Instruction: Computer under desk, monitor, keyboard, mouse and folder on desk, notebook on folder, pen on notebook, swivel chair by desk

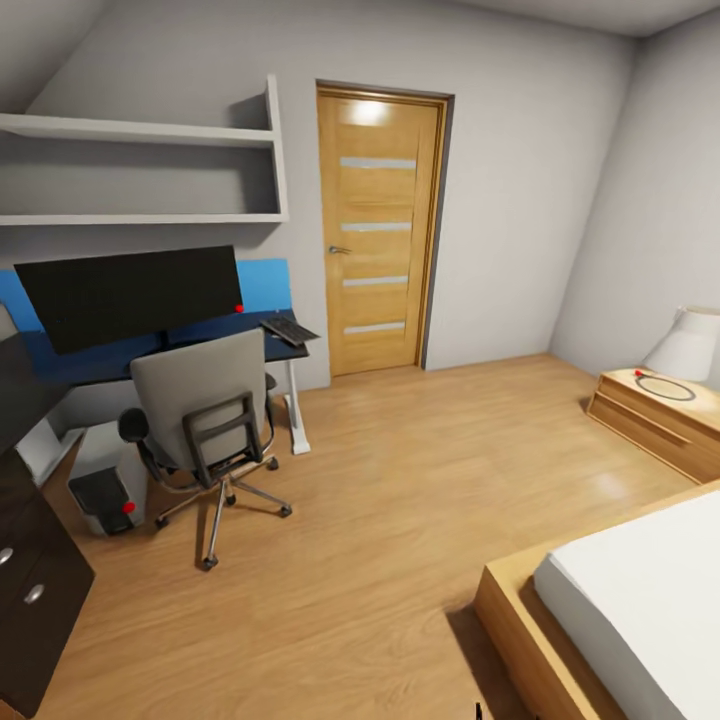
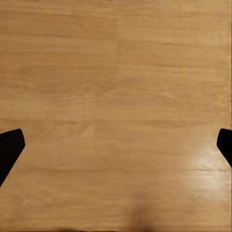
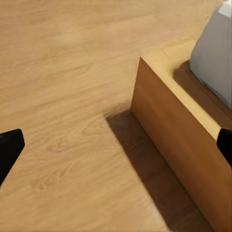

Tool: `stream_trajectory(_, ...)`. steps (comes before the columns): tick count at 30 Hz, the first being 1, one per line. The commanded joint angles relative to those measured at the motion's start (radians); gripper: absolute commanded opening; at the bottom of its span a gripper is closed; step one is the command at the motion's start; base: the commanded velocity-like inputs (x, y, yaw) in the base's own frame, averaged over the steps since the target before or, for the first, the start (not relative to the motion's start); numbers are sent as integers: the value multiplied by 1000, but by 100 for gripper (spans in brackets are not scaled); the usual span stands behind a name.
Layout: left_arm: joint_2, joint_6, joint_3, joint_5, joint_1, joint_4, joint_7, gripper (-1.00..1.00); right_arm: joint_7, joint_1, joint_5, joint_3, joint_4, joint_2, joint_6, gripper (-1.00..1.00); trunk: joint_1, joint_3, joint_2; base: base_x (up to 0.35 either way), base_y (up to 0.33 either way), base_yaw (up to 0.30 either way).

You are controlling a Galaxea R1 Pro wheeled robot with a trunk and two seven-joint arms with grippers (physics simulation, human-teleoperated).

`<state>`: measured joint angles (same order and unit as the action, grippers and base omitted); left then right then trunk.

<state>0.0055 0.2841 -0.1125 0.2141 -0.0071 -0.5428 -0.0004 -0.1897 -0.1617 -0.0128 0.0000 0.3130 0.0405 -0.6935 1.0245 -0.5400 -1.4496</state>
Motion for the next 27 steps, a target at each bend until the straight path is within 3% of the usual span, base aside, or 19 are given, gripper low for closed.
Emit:
stream_trajectory(1,-6,-71,1,0,0,-65,1,100,-14,-36,-3,-1,4,3,53,100,1,-1,0,328,-83,0)
stream_trajectory(4,-25,-148,2,-9,-1,-122,1,100,-26,-102,-5,-3,-3,4,164,100,1,-1,0,328,-94,0)
stream_trajectory(6,-43,-166,7,-15,-1,-123,1,100,-29,-122,-5,-4,-23,2,200,100,1,-1,0,328,-113,0)
stream_trajectory(8,-76,-179,32,-63,-2,-107,1,100,-33,-145,-3,-5,-70,-3,223,100,1,-1,0,328,-124,0)
stream_trajectory(9,-85,-181,41,-100,-2,-100,3,100,-34,-150,-4,-6,-84,-6,221,100,1,-1,0,328,-129,0)
stream_trajectory(10,-94,-184,51,-161,-2,-80,7,100,-33,-156,-5,-6,-101,-9,212,100,1,-1,0,328,-132,0)
stream_trajectory(12,-98,-184,55,-185,-2,-54,8,100,-32,-158,-5,-5,-108,-7,205,100,1,-1,0,327,-129,0)
stream_trajectory(17,-98,-167,60,-205,-2,1,8,100,-32,-160,-6,-6,-118,-1,174,100,1,-1,0,267,-82,0)
stream_trajectory(27,-86,44,59,-207,-2,27,6,100,-29,-160,2,-1,-123,-5,144,100,1,-1,0,32,-6,0)
